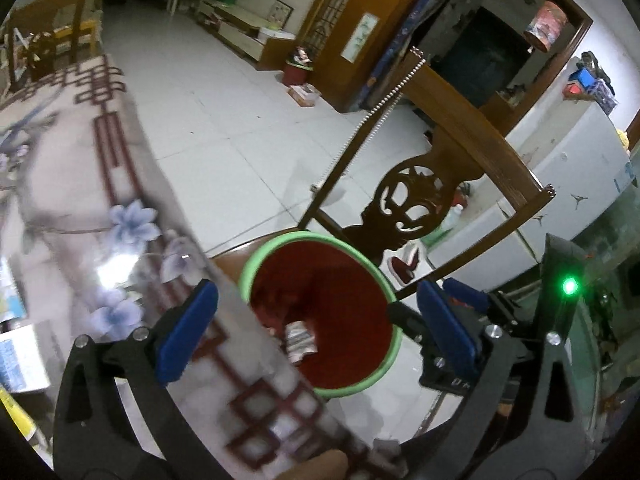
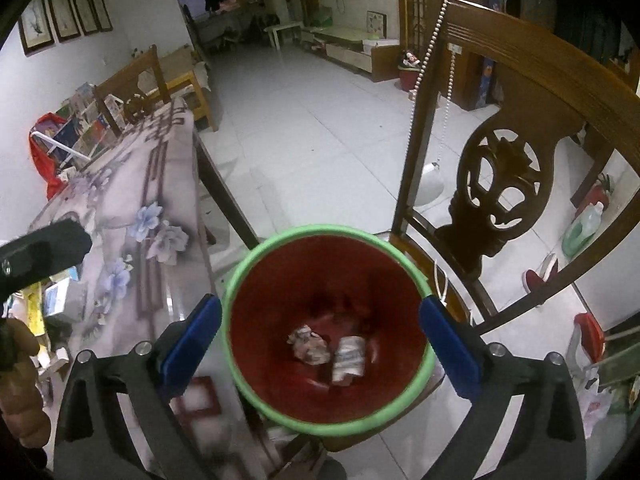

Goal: Collect trash
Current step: 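Move both open grippers back over the trash on the table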

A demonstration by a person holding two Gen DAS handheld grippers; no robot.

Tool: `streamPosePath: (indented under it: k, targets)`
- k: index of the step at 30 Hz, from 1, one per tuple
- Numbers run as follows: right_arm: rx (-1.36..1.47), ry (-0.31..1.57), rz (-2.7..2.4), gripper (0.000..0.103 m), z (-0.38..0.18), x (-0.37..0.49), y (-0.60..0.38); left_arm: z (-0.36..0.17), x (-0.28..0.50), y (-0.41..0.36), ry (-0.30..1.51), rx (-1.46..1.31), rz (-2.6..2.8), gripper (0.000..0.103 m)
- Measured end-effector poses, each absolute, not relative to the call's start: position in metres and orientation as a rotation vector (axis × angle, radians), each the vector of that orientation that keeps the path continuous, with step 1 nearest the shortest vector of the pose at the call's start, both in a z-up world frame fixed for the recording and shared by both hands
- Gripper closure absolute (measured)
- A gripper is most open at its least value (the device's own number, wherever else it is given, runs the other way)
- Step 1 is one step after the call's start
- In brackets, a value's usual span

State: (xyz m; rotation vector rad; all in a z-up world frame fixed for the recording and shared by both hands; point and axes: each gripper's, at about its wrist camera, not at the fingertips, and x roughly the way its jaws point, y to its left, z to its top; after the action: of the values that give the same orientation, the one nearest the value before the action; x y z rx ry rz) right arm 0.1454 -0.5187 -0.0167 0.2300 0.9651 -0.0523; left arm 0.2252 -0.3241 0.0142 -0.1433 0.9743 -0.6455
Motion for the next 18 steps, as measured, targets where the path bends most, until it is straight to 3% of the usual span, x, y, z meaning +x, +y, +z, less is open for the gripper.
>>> streamPosePath:
  k: [8, 18]
  targets:
    - [0.131, 0.895, -0.032, 0.007, 0.007, 0.127, -0.468, 0.038, 0.191, -0.277, 0.919, -0.136, -0.587, 0.006]
    - [0.041, 0.838, 0.114, 0.007, 0.031, 0.097, -0.373, 0.071, 0.131, -0.161, 0.825, -0.107, -0.430, 0.006]
